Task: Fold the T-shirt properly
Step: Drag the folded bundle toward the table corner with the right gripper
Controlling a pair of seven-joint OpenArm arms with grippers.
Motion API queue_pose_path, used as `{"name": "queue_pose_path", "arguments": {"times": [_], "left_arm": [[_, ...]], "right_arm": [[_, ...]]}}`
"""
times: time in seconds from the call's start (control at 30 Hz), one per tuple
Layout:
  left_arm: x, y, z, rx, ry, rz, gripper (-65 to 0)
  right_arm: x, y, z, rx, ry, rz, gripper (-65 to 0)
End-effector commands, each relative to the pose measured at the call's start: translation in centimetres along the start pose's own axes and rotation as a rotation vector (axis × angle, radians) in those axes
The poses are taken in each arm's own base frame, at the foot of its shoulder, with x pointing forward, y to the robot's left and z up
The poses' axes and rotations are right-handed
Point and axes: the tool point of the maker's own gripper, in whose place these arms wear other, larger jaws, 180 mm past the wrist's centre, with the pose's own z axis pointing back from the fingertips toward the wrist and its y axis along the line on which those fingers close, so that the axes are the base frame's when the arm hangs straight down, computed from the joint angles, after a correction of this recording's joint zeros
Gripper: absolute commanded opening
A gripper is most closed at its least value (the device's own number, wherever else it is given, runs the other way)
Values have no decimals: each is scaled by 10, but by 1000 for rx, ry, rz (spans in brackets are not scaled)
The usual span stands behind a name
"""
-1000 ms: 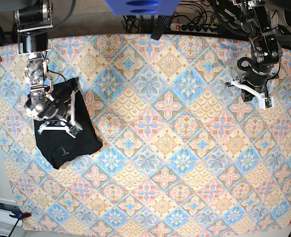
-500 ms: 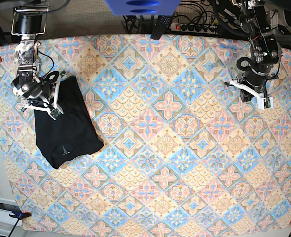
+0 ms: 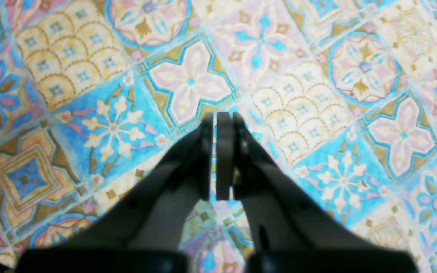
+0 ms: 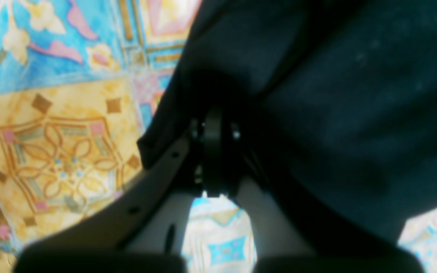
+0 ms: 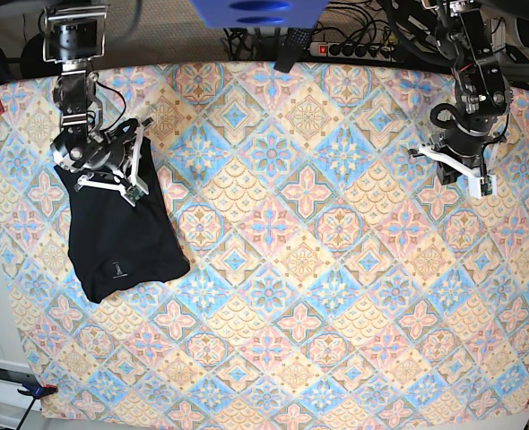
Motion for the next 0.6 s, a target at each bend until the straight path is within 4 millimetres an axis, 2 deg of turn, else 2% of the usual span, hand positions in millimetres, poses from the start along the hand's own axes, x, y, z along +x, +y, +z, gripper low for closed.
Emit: {"name": "queue_pose_path", "arguments": {"times": [0.0, 0.1, 0.2, 0.3, 0.43, 0.57], "left_arm": [[12, 2, 3, 3, -40, -13, -650], [12, 3, 3, 4, -40, -13, -650], [11, 2, 3, 3, -40, -10, -650], [11, 2, 3, 3, -40, -9, -650], [11, 2, 3, 3, -40, -10, -650], [12, 2, 3, 4, -40, -11, -650]], "right_arm": [[19, 6, -7, 33, -57, -11, -638], [39, -9, -5, 11, -95, -11, -638], [44, -13, -3, 2, -105, -8, -638], [63, -28, 2, -26, -136, -2, -639], [69, -35, 6, -41, -148, -5, -639], [88, -42, 23, -85, -206, 30, -639]]}}
